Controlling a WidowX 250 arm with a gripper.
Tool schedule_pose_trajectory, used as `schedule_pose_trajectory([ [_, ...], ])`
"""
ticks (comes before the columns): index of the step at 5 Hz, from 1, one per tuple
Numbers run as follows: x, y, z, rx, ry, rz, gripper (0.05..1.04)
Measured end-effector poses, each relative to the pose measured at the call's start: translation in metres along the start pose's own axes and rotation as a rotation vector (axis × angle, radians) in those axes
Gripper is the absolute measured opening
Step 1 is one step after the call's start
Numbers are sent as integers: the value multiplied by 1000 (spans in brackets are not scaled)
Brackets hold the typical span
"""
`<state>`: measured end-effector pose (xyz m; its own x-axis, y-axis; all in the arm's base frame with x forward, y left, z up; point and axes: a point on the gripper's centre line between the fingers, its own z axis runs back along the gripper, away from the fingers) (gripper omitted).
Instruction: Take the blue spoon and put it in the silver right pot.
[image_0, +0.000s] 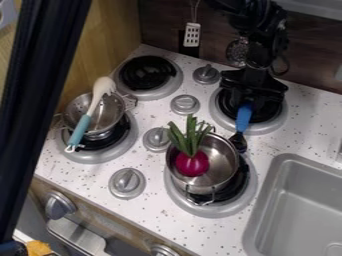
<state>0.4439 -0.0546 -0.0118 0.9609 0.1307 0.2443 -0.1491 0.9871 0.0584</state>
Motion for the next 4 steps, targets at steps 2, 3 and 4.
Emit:
schedule_pose_trajectory([
  [2, 1, -11, 20, 43, -94, 98, 402],
  [3, -4, -12, 29, 66, -109, 146, 402],
  [4, -8, -11, 43, 71, -106, 182, 402],
])
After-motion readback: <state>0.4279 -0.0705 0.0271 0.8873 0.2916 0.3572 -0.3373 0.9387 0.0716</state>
